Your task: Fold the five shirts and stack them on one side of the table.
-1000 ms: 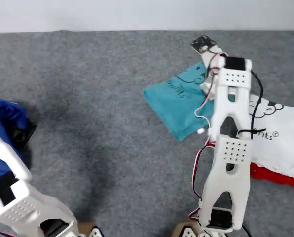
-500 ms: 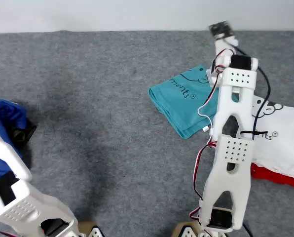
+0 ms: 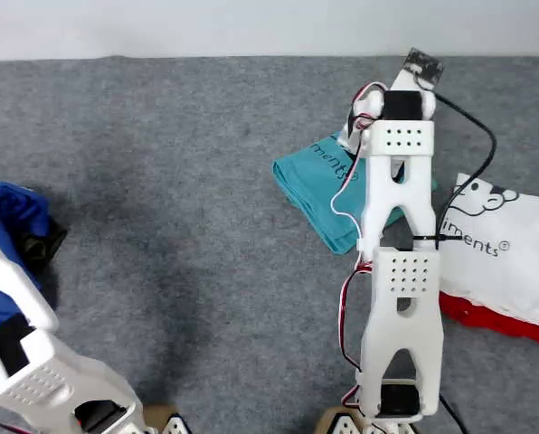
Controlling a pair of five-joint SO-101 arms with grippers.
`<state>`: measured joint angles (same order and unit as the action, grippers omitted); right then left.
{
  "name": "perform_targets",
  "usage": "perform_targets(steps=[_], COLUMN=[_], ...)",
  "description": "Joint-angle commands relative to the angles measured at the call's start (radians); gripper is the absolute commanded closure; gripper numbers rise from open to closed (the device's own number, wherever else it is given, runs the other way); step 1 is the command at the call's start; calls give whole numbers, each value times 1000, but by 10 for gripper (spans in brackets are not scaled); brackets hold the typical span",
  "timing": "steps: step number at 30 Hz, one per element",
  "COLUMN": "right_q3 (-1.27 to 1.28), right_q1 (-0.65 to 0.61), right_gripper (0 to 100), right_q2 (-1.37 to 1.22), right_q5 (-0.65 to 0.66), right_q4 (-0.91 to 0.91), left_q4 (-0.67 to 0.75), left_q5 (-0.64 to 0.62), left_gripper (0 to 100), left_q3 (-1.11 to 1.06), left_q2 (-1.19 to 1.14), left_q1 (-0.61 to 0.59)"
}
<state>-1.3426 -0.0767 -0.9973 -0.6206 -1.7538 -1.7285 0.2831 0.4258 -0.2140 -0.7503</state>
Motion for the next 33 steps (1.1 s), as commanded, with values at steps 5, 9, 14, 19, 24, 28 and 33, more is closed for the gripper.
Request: perform_targets(steps=[5, 9, 14, 19, 24, 28, 33], right_q3=[-44, -51, -51, -54, -91, -204, -336], right_q1=[-13, -13, -12, -15, 4, 19, 16], right_gripper=[518, 541, 541, 606, 913, 961, 991], right_q2=[-33, -124, -248, -326, -325, -325, -298], right_q5=[-167, -207, -242, -256, -250, -190, -21], right_q4=[-28, 16, 120, 182, 148, 61, -41], left_q4=[-26, -26, -26, -25, -25, -25, -25], left_q5=[2, 2, 2, 2, 2, 2, 2], left_gripper=[986, 986, 986, 986, 986, 986, 986], left_q3=[5, 4, 4, 4, 4, 4, 4], left_q2=[49, 49, 49, 48, 48, 48, 48], left_q1=[5, 5, 5, 5, 5, 5, 6])
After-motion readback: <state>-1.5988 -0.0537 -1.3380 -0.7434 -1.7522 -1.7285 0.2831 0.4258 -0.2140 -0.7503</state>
